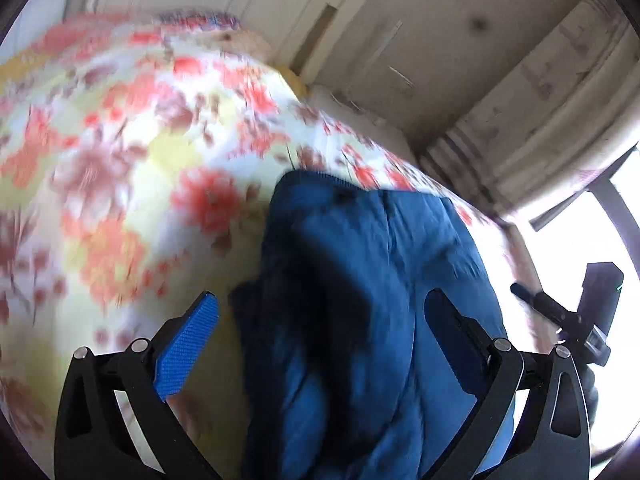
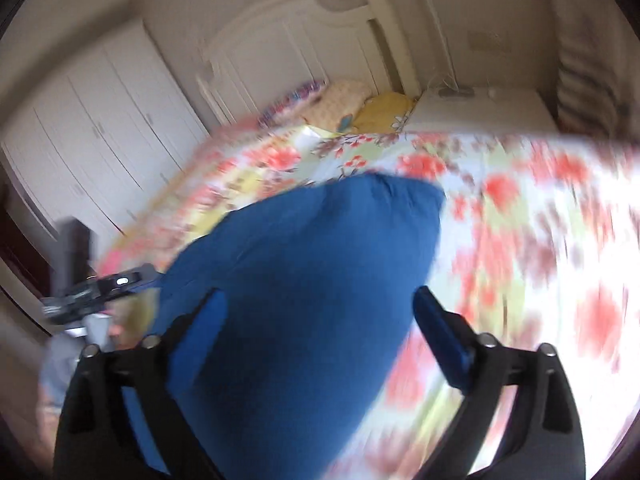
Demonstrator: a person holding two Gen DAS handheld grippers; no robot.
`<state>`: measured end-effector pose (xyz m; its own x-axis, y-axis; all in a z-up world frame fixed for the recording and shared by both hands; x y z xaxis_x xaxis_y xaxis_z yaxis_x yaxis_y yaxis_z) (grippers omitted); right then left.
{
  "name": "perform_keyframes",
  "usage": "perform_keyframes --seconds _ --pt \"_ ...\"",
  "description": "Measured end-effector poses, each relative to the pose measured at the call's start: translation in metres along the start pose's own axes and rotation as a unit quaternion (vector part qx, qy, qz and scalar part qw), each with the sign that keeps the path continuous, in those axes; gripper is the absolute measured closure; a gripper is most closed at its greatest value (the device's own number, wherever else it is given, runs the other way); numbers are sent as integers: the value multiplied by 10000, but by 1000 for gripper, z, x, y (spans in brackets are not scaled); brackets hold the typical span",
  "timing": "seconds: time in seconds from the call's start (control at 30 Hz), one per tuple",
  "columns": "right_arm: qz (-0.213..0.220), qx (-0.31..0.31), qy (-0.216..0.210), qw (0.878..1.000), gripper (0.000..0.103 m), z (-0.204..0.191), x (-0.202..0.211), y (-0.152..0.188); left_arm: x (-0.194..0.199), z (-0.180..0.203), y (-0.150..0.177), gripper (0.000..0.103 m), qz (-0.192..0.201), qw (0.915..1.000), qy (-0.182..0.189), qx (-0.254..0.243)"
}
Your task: Fold large clothes
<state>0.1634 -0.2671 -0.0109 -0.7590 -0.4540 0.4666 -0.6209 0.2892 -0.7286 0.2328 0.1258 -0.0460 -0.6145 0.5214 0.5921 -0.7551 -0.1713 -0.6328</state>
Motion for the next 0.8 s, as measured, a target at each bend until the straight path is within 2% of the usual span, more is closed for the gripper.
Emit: perform_keyframes --seconds 0.07,0.17,0.2,0.23,0.3,0.4,0.6,0.7,0.73,0.8 --pt "-110 -492 -345 9981 3 11 20 26 -1 -14 21 4 -514 9982 258 150" --pt "-372 -961 -724 9920 3 15 32 61 -9 -26 48 4 -969 9921 688 414" --pt "-493 -972 -818 9907 3 12 30 71 -8 -32 56 4 -958 9895 886 618" --pt "-629 -947 -874 9897 3 8 26 80 -5 -34 60 4 -841 9893 989 662" --pt "-871 -896 -939 9877 3 1 16 93 -2 -34 64 4 -868 9869 1118 769" --pt "-1023 -1042 -1159 9825 2 -4 2 104 -2 -28 72 4 -1186 9778 1442 953" --pt "-1019 -1140 -1246 9804 2 -7 -19 100 -11 -14 75 4 -1190 9775 1465 942" --pt "-977 -1057 -1172 9826 2 -10 -23 99 -17 -3 75 4 -1136 9810 1400 713" --pt "-920 -1002 -1159 9839 3 -13 -21 102 -17 0 77 8 -1102 9825 1384 588" --pt "-667 -703 -1086 9894 24 -19 -14 106 -17 4 81 21 -1026 9826 1470 477"
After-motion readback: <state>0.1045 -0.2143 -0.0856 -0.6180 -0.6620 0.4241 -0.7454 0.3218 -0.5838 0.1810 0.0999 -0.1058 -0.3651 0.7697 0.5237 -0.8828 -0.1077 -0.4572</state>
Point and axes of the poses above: each gripper's, at about its wrist camera, not at the fingertips, and x roughly against the way its jaws point, z to its right, y to its underside, the point moved 2 cm from there along -x, roughly the way its jaws point, and after that the axes turned 9 degrees about z, right-handed, at the moved point
